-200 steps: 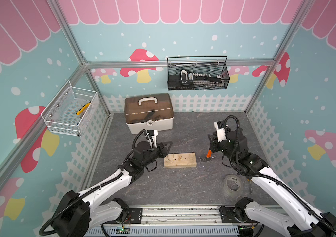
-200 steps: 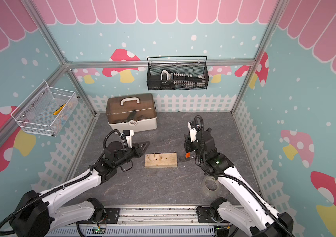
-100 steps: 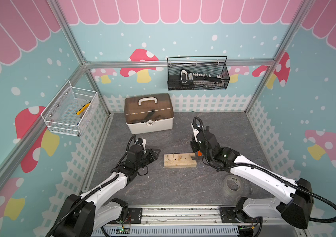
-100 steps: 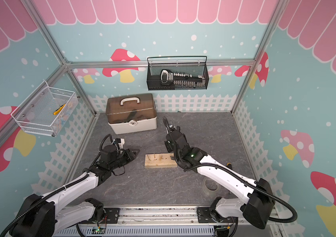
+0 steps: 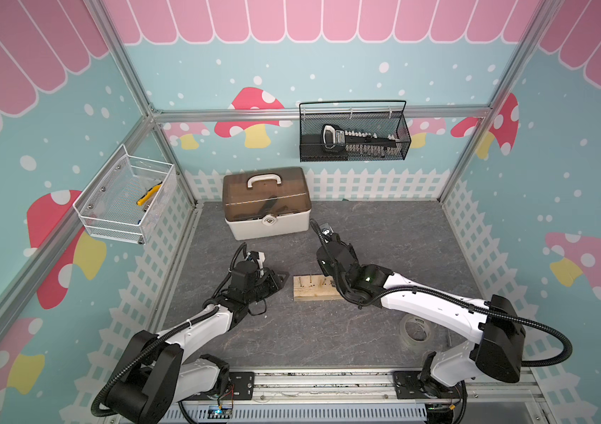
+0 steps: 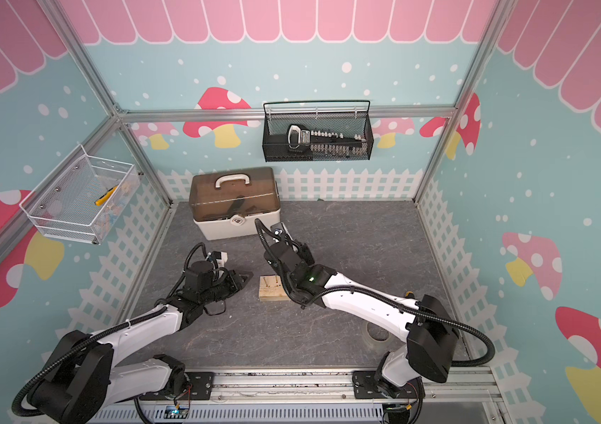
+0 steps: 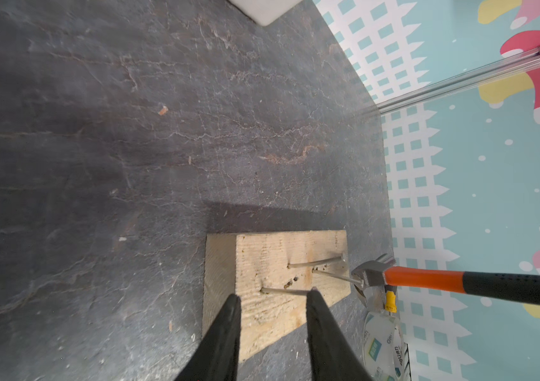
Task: Use a claw hammer to pull out a nail
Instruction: Remove the nail from the mounting plate.
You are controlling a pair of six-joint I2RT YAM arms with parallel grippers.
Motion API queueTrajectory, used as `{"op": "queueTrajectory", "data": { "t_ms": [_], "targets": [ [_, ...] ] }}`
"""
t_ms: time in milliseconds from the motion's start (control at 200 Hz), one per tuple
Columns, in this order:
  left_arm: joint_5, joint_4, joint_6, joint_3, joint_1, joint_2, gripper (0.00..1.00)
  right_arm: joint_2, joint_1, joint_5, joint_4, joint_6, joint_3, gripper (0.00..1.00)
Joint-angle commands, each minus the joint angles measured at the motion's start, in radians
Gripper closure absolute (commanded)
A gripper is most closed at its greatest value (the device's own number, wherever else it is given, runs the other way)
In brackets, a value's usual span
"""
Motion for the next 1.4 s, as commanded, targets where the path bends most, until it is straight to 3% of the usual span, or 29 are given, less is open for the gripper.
{"op": "queueTrajectory", "data": {
  "t_ms": [0,185,505,1396],
  "targets": [
    [0.031,0.067,-0.015,-0.022,0.004,0.007,0.67,0.019,0.019,0.089,0.040,0.002,0.052,1.00],
    [0.050,0.076,0.018,-0.026,-0.008,0.056,0.67,0.057,0.022,0.090,0.074,0.011,0.050,1.00],
    [0.093,0.227,-0.040,-0.010,-0.043,0.219,0.73,0.072,0.026,0.103,0.113,0.041,0.052,1.00],
    [0.062,0.152,0.020,0.026,-0.074,0.231,0.75,0.143,0.043,0.159,0.122,0.123,0.114,1.00]
  ]
}}
